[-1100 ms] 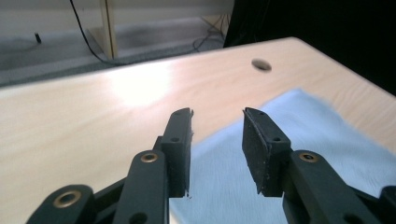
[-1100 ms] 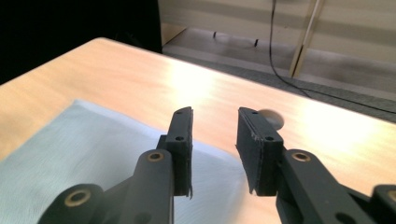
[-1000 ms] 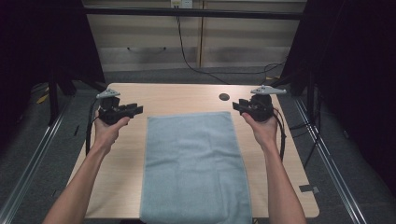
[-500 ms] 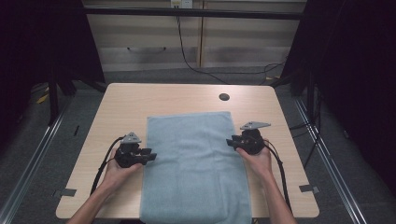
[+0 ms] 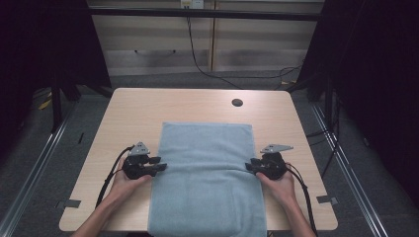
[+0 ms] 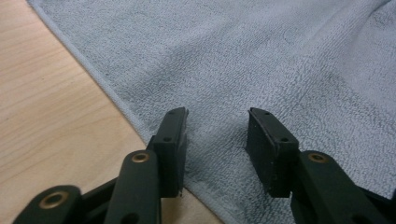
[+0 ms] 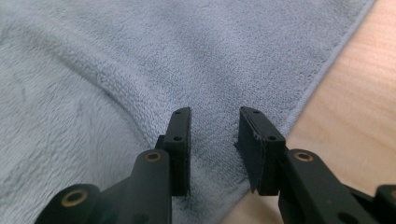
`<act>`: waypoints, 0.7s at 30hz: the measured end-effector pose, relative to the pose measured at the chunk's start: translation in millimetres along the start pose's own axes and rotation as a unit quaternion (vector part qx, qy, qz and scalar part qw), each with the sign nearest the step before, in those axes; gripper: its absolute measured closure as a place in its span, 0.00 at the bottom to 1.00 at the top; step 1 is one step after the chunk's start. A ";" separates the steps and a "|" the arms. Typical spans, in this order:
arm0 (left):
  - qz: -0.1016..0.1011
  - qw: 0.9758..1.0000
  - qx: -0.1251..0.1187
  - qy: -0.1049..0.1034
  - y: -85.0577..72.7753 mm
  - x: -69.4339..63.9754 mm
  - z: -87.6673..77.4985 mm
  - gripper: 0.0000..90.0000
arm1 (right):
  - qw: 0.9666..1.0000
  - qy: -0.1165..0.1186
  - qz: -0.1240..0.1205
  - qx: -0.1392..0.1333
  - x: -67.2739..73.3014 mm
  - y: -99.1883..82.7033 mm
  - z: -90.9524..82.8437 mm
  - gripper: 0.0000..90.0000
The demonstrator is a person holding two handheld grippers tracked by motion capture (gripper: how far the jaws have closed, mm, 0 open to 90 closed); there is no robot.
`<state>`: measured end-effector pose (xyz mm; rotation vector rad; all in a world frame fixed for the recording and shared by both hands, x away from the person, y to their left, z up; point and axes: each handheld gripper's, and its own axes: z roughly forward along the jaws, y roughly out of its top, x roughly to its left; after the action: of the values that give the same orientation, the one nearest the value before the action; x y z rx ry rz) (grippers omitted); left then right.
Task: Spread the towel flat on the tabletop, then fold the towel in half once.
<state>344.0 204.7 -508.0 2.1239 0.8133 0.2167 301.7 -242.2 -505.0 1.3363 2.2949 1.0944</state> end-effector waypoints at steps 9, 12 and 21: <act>-0.008 1.000 0.012 -0.015 1.8 -6.2 -2.7 0.56 | 1.000 -0.004 -0.003 0.001 6.4 -4.6 -6.6 0.63; -0.014 1.000 0.008 -0.015 4.3 -4.8 -5.3 0.54 | 1.000 0.000 -0.001 -0.020 6.6 -1.9 -7.9 0.61; -0.028 1.000 0.000 0.007 10.7 3.5 10.5 0.56 | 0.999 0.006 0.003 -0.031 5.6 14.2 11.2 0.57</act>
<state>356.2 195.3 -507.1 2.0990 0.8809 0.2019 313.9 -228.1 -501.5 1.3164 2.2475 1.1695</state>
